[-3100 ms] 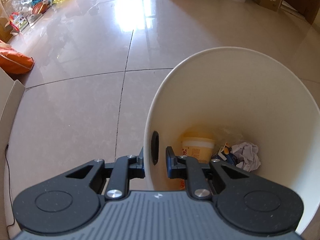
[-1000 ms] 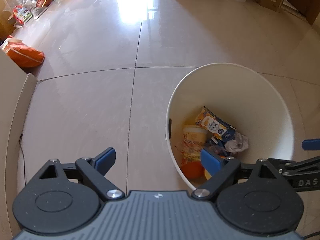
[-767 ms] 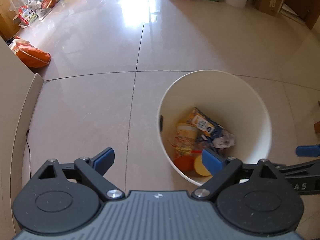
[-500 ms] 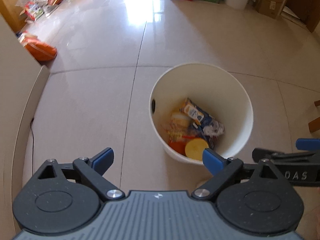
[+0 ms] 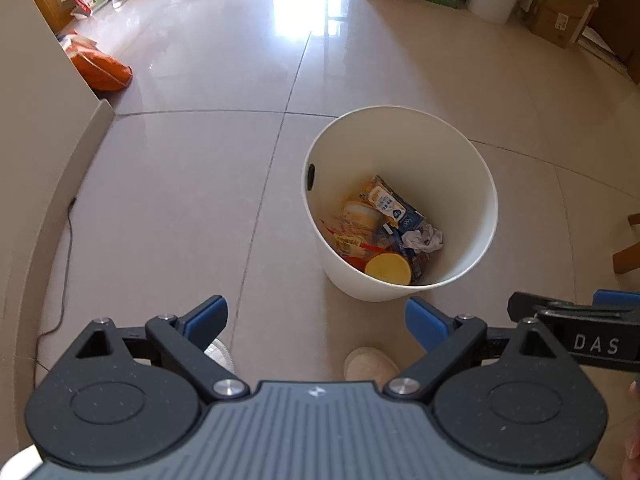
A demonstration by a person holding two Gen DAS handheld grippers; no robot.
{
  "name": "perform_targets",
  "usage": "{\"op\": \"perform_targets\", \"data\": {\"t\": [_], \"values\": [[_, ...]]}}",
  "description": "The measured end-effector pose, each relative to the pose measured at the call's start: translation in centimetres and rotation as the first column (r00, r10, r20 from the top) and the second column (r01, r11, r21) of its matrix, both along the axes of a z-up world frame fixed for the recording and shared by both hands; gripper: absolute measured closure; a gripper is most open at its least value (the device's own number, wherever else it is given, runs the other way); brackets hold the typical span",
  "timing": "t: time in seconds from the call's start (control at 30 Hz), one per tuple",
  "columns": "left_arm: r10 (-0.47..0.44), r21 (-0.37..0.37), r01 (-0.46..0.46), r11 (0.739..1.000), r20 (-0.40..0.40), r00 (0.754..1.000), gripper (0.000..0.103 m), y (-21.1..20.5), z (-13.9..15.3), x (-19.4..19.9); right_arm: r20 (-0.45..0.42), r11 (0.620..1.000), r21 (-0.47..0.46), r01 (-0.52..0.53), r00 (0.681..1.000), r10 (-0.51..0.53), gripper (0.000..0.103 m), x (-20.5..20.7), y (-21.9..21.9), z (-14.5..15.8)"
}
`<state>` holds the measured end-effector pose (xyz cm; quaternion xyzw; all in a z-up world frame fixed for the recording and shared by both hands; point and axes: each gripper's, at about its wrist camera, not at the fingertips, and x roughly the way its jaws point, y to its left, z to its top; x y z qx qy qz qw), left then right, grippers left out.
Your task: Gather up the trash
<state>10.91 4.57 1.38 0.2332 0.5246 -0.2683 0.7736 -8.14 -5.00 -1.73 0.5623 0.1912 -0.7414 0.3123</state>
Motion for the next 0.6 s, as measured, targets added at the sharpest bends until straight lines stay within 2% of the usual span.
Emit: {"op": "perform_targets", "data": {"t": [0.6], "values": [[-0.023, 0.051, 0.021, 0.998, 0.05, 0.998, 0.007, -0.3, 1.3, -1.0, 0.021, 1.0, -0.027, 0.012, 1.0, -0.012, 0.0, 0.0, 1.0, 0.8]]}}
